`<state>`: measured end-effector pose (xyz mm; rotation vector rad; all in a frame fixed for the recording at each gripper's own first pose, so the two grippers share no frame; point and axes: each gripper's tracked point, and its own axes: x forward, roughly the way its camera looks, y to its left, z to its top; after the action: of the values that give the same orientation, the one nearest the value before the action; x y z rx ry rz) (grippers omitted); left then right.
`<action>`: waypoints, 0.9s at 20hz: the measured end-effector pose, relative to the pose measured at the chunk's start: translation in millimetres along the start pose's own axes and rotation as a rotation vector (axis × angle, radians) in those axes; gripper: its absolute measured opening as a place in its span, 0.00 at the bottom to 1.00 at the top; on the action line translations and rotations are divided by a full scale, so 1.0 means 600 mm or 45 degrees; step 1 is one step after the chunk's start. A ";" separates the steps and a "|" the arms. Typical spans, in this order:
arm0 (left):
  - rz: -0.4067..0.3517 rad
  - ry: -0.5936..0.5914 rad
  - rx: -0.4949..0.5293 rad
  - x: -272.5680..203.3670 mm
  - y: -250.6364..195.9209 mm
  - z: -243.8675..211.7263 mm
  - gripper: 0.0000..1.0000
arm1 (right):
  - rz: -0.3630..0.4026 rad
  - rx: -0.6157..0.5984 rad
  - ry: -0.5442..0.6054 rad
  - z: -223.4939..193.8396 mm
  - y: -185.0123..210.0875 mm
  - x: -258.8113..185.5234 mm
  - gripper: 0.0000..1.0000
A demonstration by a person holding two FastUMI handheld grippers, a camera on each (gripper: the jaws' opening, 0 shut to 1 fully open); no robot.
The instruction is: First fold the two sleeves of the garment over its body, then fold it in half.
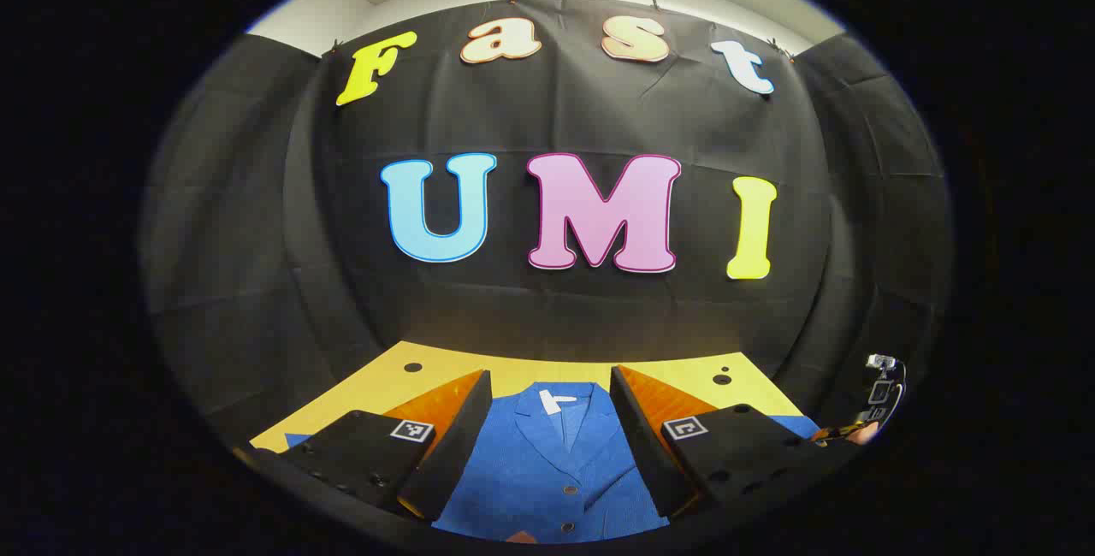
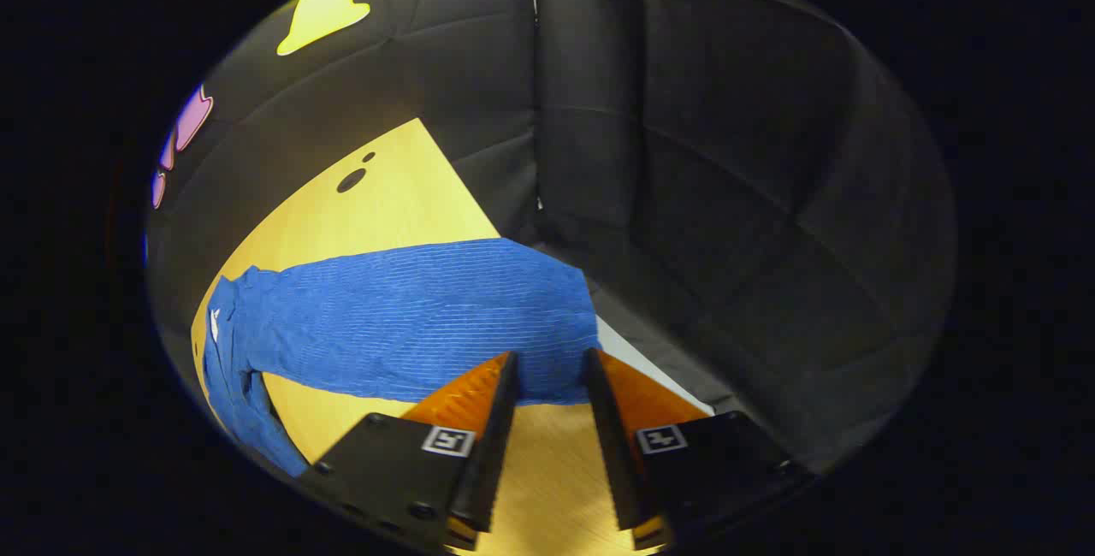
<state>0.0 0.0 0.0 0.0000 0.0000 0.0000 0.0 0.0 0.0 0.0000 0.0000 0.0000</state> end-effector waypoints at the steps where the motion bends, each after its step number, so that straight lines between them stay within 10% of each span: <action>1: 0.000 -0.001 0.004 0.001 -0.001 -0.002 0.80 | -0.016 -0.023 -0.005 0.000 -0.005 -0.001 0.39; 2: 0.000 0.000 0.009 0.001 -0.004 -0.002 0.80 | -0.025 -0.045 0.002 -0.001 -0.004 -0.002 0.24; 5: -0.001 -0.003 0.014 -0.001 -0.007 -0.001 0.80 | -0.052 -0.098 0.006 0.002 0.002 0.001 0.24; 6: 0.003 -0.001 0.014 -0.001 -0.007 -0.001 0.80 | -0.067 -0.109 -0.013 0.006 0.006 0.007 0.04; 18: 0.017 0.002 -0.046 -0.017 0.031 -0.018 0.80 | 0.114 -0.116 -0.190 0.058 0.066 -0.100 0.01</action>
<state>-10.1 18.5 -10.6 -0.0364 0.0018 0.0131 -59.8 39.8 34.6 -0.0914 -0.1489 0.0898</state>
